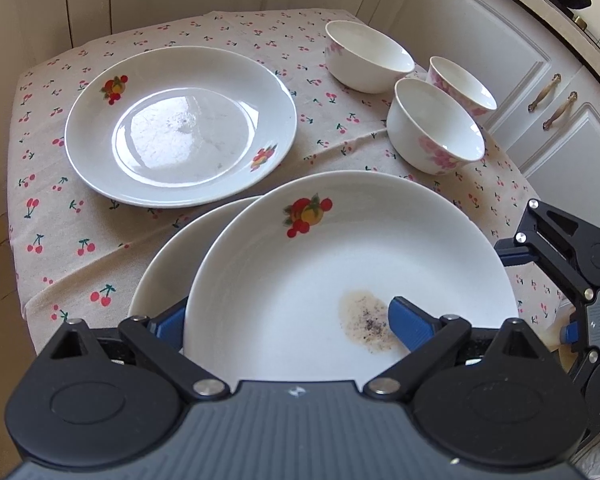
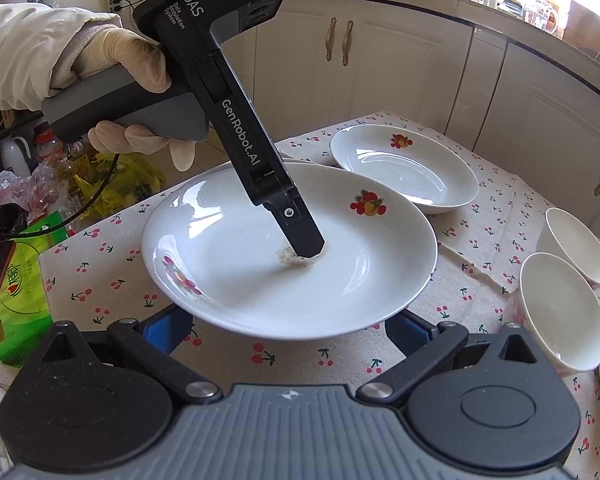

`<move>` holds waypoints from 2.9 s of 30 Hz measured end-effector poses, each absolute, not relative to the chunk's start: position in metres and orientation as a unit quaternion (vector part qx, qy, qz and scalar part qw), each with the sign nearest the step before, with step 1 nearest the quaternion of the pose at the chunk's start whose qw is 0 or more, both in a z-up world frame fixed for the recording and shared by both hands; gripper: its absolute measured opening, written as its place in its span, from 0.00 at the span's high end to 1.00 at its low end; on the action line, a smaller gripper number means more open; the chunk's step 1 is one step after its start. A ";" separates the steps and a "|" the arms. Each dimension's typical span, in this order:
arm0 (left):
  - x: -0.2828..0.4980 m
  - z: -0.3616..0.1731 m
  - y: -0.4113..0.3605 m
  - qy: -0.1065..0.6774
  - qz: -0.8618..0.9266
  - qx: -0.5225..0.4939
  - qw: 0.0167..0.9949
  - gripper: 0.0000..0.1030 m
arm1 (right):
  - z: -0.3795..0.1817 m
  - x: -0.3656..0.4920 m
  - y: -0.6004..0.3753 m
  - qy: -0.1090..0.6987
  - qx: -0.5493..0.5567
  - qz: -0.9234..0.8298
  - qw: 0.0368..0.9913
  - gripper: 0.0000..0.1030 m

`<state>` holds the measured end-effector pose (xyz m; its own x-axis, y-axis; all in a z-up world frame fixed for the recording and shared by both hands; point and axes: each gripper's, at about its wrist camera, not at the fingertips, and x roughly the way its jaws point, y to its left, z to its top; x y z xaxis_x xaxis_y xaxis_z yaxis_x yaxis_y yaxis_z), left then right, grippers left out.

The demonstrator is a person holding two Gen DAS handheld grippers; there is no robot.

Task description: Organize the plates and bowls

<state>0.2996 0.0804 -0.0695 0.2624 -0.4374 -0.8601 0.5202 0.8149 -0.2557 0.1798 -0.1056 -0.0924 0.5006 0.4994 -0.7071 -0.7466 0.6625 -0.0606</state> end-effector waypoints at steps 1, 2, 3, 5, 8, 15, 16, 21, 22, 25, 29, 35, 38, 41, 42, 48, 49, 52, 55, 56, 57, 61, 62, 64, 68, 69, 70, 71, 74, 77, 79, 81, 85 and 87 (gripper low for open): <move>0.300 -0.069 0.082 0.528 -0.299 0.040 0.794 0.05 | -0.092 0.180 -0.106 0.338 -0.182 0.369 0.847 0.00; 0.301 -0.069 0.083 0.528 -0.297 0.039 0.795 0.05 | -0.092 0.180 -0.105 0.337 -0.180 0.370 0.847 0.00; 0.302 -0.070 0.085 0.530 -0.292 0.038 0.795 0.05 | -0.092 0.180 -0.105 0.336 -0.178 0.372 0.847 0.00; 0.303 -0.071 0.088 0.532 -0.287 0.035 0.796 0.05 | -0.092 0.180 -0.104 0.336 -0.177 0.375 0.846 0.00; 0.302 -0.070 0.091 0.532 -0.287 0.030 0.796 0.05 | -0.092 0.180 -0.102 0.335 -0.177 0.375 0.846 0.00; 0.300 -0.065 0.094 0.524 -0.285 0.031 0.802 0.05 | -0.092 0.180 -0.100 0.336 -0.182 0.373 0.846 0.00; 0.300 -0.064 0.095 0.523 -0.284 0.030 0.803 0.05 | -0.092 0.180 -0.100 0.336 -0.182 0.372 0.846 0.00; 0.297 -0.060 0.099 0.518 -0.279 0.032 0.808 0.05 | -0.092 0.180 -0.098 0.336 -0.184 0.370 0.846 0.00; 0.296 -0.060 0.099 0.518 -0.278 0.033 0.808 0.05 | -0.092 0.180 -0.098 0.336 -0.185 0.370 0.846 0.00; 0.293 -0.060 0.099 0.517 -0.275 0.040 0.810 0.05 | -0.092 0.179 -0.098 0.336 -0.186 0.370 0.846 0.00; 0.290 -0.055 0.101 0.509 -0.268 0.046 0.817 0.05 | -0.093 0.180 -0.097 0.337 -0.187 0.369 0.846 0.00; 0.283 -0.044 0.101 0.494 -0.279 0.046 0.822 0.04 | -0.092 0.178 -0.096 0.335 -0.191 0.369 0.846 0.00; 0.279 -0.042 0.100 0.485 -0.280 0.049 0.827 0.04 | -0.091 0.176 -0.098 0.335 -0.190 0.366 0.847 0.00; 0.272 -0.038 0.099 0.470 -0.281 0.047 0.835 0.04 | -0.088 0.173 -0.103 0.334 -0.186 0.364 0.849 0.00; 0.269 -0.035 0.099 0.462 -0.280 0.048 0.840 0.04 | -0.086 0.172 -0.105 0.333 -0.184 0.362 0.851 0.00; 0.249 -0.023 0.095 0.419 -0.280 0.053 0.862 0.04 | -0.079 0.167 -0.114 0.327 -0.175 0.348 0.861 0.00; 0.246 -0.021 0.095 0.414 -0.278 0.054 0.865 0.04 | -0.078 0.166 -0.115 0.325 -0.172 0.346 0.863 0.00; 0.237 -0.017 0.093 0.399 -0.269 0.055 0.875 0.03 | -0.075 0.163 -0.119 0.320 -0.165 0.346 0.866 0.00; 0.231 -0.013 0.093 0.387 -0.258 0.057 0.883 0.03 | -0.072 0.161 -0.122 0.315 -0.164 0.346 0.868 0.00; 0.231 -0.012 0.093 0.384 -0.256 0.057 0.885 0.03 | -0.071 0.161 -0.123 0.313 -0.165 0.346 0.869 0.00; 0.230 -0.010 0.093 0.380 -0.253 0.054 0.888 0.03 | -0.071 0.160 -0.123 0.311 -0.166 0.346 0.870 0.00; 0.232 -0.006 0.094 0.365 -0.241 0.053 0.898 0.03 | -0.066 0.163 -0.126 0.302 -0.170 0.347 0.872 0.00; 0.235 -0.005 0.093 0.363 -0.237 0.055 0.900 0.03 | -0.065 0.165 -0.127 0.300 -0.172 0.346 0.872 0.00; 0.239 -0.004 0.095 0.358 -0.229 0.054 0.904 0.03 | -0.062 0.171 -0.130 0.298 -0.174 0.346 0.873 0.00; 0.253 -0.005 0.099 0.357 -0.221 0.047 0.907 0.02 | -0.056 0.189 -0.133 0.293 -0.173 0.344 0.875 0.00; 0.257 -0.006 0.100 0.358 -0.219 0.046 0.906 0.02 | -0.055 0.195 -0.134 0.293 -0.172 0.344 0.876 0.00; 0.261 -0.007 0.101 0.360 -0.219 0.045 0.906 0.02 | -0.054 0.201 -0.135 0.294 -0.171 0.343 0.876 0.00; 0.266 -0.008 0.102 0.360 -0.217 0.046 0.906 0.02 | -0.053 0.207 -0.136 0.294 -0.170 0.343 0.876 0.00; 0.283 -0.012 0.106 0.365 -0.210 0.051 0.906 0.02 | -0.051 0.227 -0.136 0.297 -0.171 0.347 0.873 0.00; 0.300 -0.017 0.111 0.368 -0.204 0.053 0.906 0.02 | -0.052 0.251 -0.135 0.301 -0.179 0.343 0.871 0.00; 0.314 -0.020 0.113 0.374 -0.201 0.052 0.904 0.02 | -0.053 0.266 -0.134 0.305 -0.185 0.344 0.868 0.00; 0.326 -0.024 0.116 0.377 -0.199 0.052 0.903 0.02 | -0.055 0.281 -0.134 0.306 -0.192 0.347 0.865 0.00; 0.353 -0.035 0.121 0.387 -0.197 0.051 0.900 0.02 | -0.058 0.311 -0.130 0.317 -0.205 0.348 0.858 0.00; 0.364 -0.041 0.122 0.390 -0.196 0.048 0.898 0.02 | -0.061 0.326 -0.127 0.324 -0.211 0.348 0.854 0.00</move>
